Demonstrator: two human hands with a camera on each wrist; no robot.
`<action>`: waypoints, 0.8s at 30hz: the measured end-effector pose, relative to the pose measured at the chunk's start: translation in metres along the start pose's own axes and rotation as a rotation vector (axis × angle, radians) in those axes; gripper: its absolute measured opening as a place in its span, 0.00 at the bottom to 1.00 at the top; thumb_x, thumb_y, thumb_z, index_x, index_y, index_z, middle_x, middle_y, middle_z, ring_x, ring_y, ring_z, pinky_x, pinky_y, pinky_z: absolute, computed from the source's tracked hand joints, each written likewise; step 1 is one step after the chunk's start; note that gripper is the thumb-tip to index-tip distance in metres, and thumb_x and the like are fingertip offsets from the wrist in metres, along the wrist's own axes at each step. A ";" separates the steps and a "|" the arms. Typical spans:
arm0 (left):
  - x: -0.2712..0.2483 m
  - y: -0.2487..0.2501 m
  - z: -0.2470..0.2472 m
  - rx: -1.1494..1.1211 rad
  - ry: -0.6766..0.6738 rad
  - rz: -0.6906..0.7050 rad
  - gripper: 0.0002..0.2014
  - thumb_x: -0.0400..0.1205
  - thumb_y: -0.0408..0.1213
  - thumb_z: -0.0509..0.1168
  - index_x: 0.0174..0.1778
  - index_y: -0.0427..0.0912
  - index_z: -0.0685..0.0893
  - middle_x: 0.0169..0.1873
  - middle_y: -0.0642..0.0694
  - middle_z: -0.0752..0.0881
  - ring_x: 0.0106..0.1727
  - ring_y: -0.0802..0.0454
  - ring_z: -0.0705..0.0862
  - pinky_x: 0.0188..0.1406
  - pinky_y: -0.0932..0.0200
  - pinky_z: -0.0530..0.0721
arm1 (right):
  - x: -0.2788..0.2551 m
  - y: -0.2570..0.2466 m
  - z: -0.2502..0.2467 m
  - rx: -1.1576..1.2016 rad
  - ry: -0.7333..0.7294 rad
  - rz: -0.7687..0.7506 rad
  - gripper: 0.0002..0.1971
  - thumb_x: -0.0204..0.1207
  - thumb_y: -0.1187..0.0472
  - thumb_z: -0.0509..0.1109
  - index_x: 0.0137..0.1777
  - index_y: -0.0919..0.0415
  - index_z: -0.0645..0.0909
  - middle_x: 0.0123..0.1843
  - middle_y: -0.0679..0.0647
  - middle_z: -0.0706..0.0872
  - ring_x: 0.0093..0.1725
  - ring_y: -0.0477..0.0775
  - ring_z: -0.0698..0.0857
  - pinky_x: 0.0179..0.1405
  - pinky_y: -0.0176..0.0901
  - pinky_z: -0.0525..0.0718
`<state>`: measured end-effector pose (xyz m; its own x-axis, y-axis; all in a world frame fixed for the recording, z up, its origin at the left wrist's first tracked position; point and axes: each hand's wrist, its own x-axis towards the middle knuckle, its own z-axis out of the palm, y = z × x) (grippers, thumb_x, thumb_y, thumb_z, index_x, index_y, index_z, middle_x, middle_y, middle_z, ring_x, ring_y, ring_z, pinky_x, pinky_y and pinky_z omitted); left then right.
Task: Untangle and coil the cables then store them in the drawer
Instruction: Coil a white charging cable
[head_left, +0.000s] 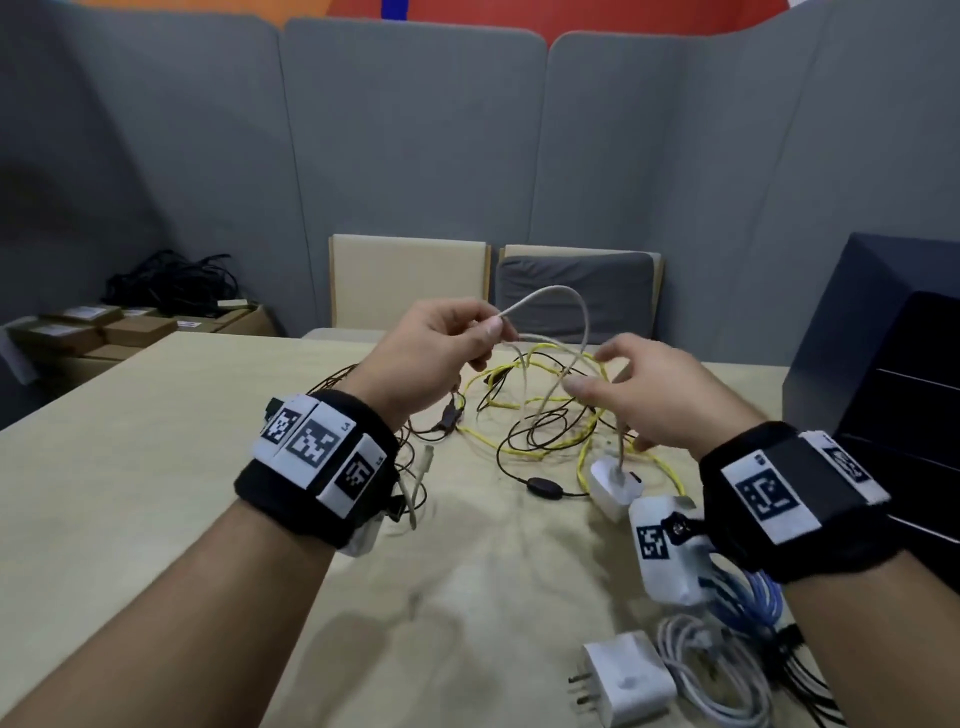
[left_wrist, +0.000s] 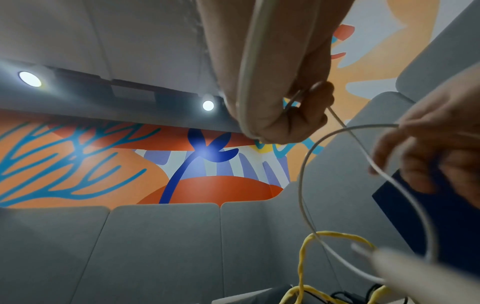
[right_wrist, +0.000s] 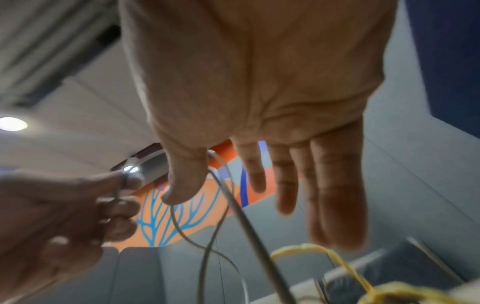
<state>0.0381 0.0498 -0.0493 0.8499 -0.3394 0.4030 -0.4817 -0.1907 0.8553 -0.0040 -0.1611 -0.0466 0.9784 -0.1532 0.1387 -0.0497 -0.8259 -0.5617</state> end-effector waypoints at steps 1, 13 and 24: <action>0.001 0.000 0.003 0.015 -0.006 0.015 0.12 0.86 0.36 0.61 0.40 0.49 0.88 0.28 0.55 0.77 0.35 0.59 0.75 0.27 0.70 0.72 | -0.001 -0.003 0.000 -0.095 0.047 -0.048 0.34 0.71 0.35 0.72 0.72 0.50 0.71 0.65 0.55 0.82 0.60 0.57 0.85 0.60 0.57 0.85; 0.015 -0.009 0.016 0.177 0.032 0.082 0.03 0.82 0.38 0.68 0.45 0.47 0.87 0.30 0.56 0.80 0.32 0.58 0.78 0.30 0.66 0.75 | 0.022 -0.019 0.010 0.072 0.334 -0.430 0.12 0.81 0.53 0.70 0.38 0.58 0.84 0.28 0.47 0.76 0.29 0.46 0.72 0.30 0.44 0.67; 0.034 0.004 -0.007 0.322 -0.102 -0.089 0.07 0.83 0.36 0.66 0.40 0.41 0.84 0.26 0.48 0.87 0.28 0.53 0.85 0.33 0.54 0.78 | 0.055 0.000 -0.016 0.377 0.441 -0.372 0.11 0.76 0.50 0.72 0.32 0.39 0.88 0.33 0.64 0.86 0.41 0.73 0.85 0.40 0.69 0.87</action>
<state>0.0667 0.0440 -0.0304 0.8738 -0.3956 0.2828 -0.4631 -0.4992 0.7324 0.0463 -0.1775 -0.0259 0.7397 -0.1690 0.6514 0.4249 -0.6333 -0.6468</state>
